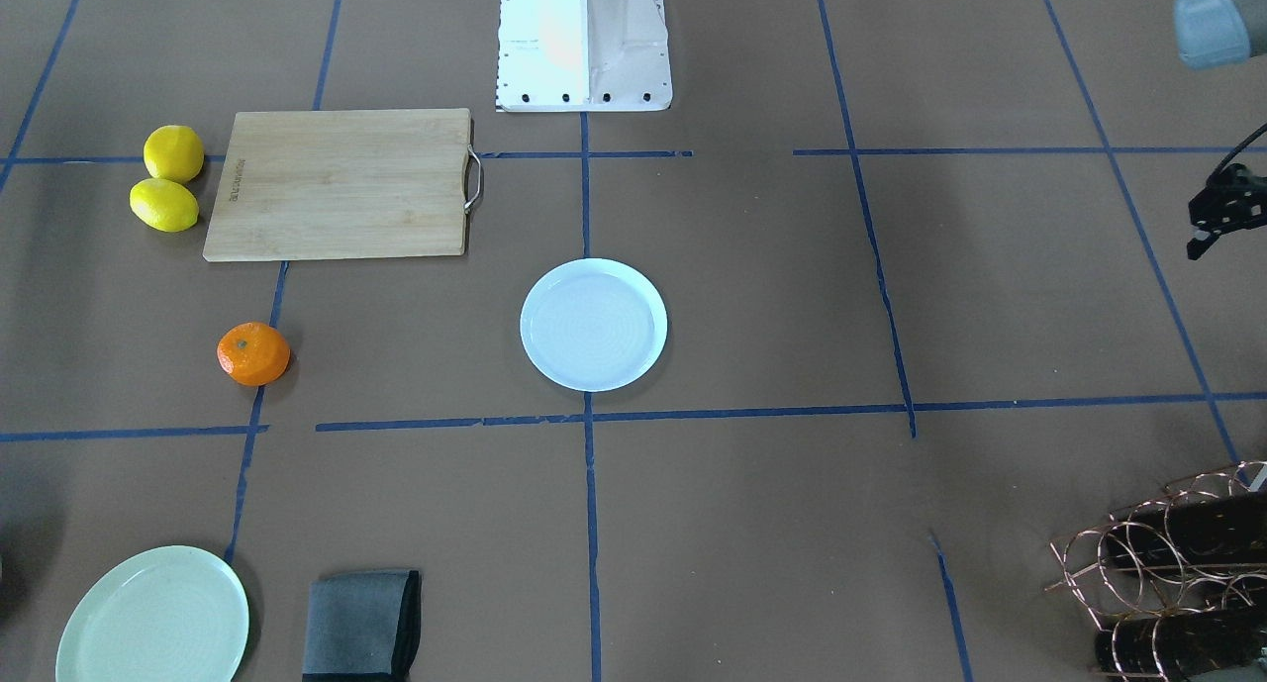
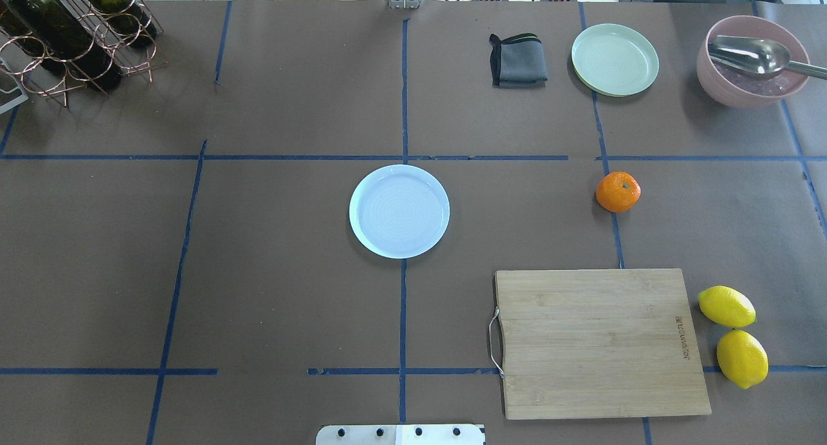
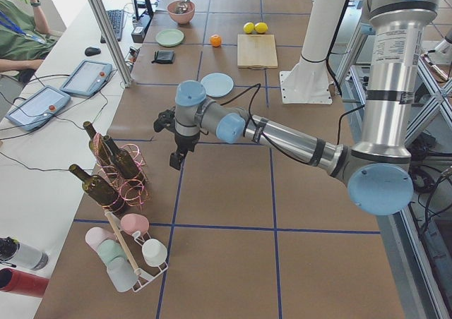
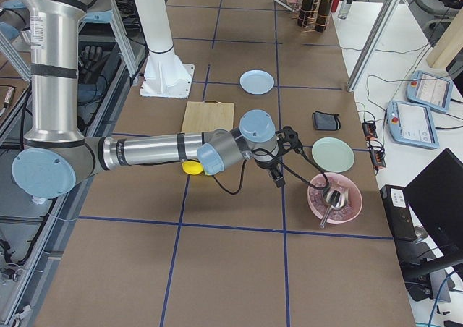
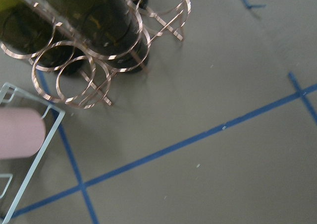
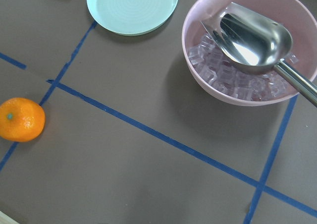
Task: Pick orange to plate
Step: 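Move the right gripper down over the orange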
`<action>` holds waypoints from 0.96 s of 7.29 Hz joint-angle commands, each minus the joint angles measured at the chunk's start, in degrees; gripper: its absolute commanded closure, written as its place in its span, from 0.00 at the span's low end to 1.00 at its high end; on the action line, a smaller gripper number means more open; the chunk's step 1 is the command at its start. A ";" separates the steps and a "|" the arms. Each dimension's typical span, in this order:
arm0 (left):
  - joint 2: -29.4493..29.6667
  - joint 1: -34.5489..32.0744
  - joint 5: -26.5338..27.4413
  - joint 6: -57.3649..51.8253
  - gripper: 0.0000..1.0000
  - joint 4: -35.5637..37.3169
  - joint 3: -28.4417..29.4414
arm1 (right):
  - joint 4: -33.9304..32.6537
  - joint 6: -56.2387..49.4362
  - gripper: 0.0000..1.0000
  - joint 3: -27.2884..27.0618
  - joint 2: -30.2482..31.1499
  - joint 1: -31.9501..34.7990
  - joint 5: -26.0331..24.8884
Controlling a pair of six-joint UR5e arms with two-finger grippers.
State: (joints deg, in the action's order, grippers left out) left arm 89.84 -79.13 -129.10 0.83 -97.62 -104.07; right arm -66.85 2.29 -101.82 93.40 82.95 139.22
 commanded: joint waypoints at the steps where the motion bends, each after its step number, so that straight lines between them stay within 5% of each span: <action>1: -3.70 -9.59 -2.29 -6.69 0.00 8.26 2.82 | -0.21 7.43 0.00 -1.36 -3.73 -5.49 -0.53; 3: -8.43 -15.59 -2.03 -19.06 0.00 11.57 1.68 | -1.26 16.56 0.00 -1.62 -7.77 -12.34 -3.93; 6: -8.89 -15.53 -2.12 -19.12 0.00 11.48 1.77 | -1.18 32.47 0.00 0.12 -14.09 -30.51 -22.09; 7: -8.89 -15.53 -2.20 -19.12 0.00 11.48 1.68 | -0.57 33.74 0.00 1.96 -14.64 -33.01 -24.15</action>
State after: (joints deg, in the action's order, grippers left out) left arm 81.02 -94.61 -131.21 -18.19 -86.15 -102.12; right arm -67.91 32.57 -101.72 80.34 54.81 119.67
